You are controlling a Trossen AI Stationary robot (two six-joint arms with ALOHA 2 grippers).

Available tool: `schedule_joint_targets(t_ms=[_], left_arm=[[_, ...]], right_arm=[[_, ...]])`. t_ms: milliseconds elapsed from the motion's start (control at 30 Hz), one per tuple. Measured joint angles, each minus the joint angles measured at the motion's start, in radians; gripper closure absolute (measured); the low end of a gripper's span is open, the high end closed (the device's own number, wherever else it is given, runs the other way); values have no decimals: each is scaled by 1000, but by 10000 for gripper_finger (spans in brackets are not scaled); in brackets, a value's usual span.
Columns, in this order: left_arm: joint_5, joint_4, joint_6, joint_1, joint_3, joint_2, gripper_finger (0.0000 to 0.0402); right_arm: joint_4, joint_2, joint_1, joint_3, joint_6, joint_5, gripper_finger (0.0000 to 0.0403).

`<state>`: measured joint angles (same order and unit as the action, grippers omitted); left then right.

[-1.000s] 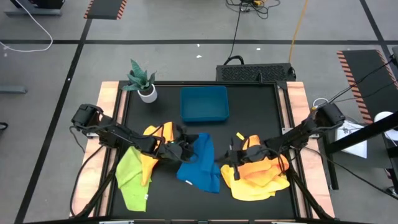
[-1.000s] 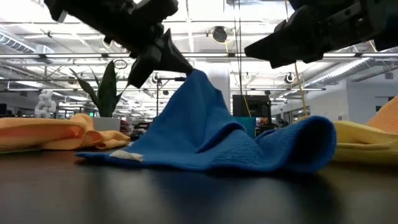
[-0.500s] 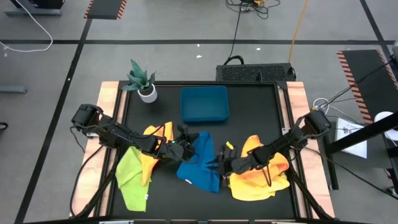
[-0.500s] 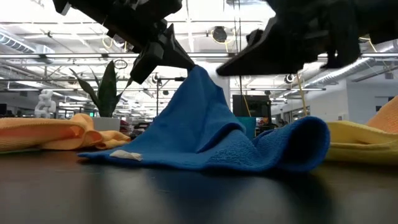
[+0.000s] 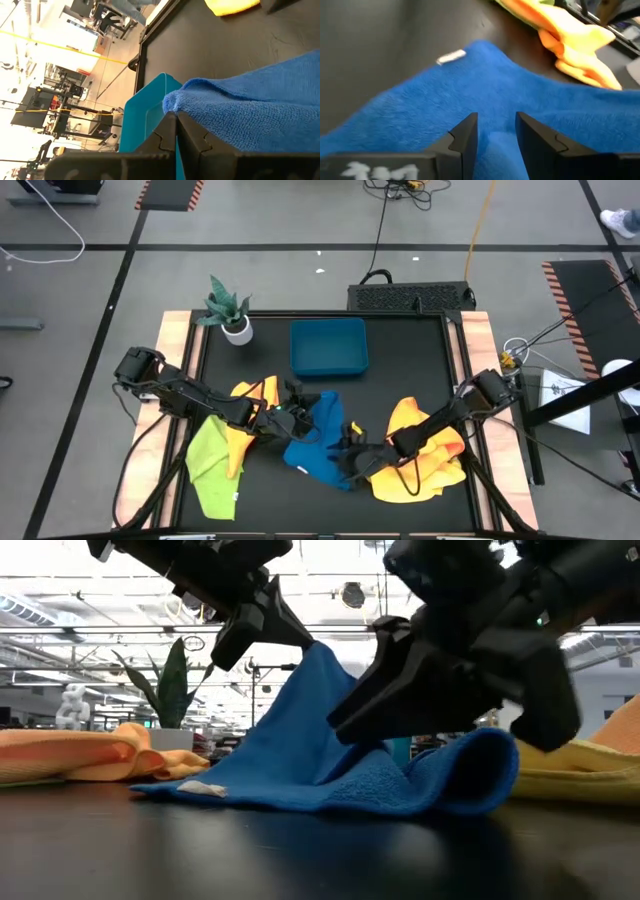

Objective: Fold microfiber towels
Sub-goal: Fold the blue microfiber cloth

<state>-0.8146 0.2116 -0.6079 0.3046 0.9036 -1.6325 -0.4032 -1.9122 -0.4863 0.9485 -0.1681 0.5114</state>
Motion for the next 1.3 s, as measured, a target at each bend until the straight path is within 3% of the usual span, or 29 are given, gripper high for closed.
schedule_joint_targets(t_ms=[167,433,767,1033,1300], left_arm=[[0,-8,6,0,0,0,393],[0,-10,13,0,0,0,393],[0,-32,26,0,0,0,390],[0,-30,28,0,0,-1,392],[0,-32,35,0,0,-1,395]], right_arm=[[134,-2,-2,38,17,94,278],[234,-3,-5,43,83,90,277],[207,13,-47,43,66,82,277],[258,12,-2,43,110,89,278],[295,12,18,42,125,90,331]])
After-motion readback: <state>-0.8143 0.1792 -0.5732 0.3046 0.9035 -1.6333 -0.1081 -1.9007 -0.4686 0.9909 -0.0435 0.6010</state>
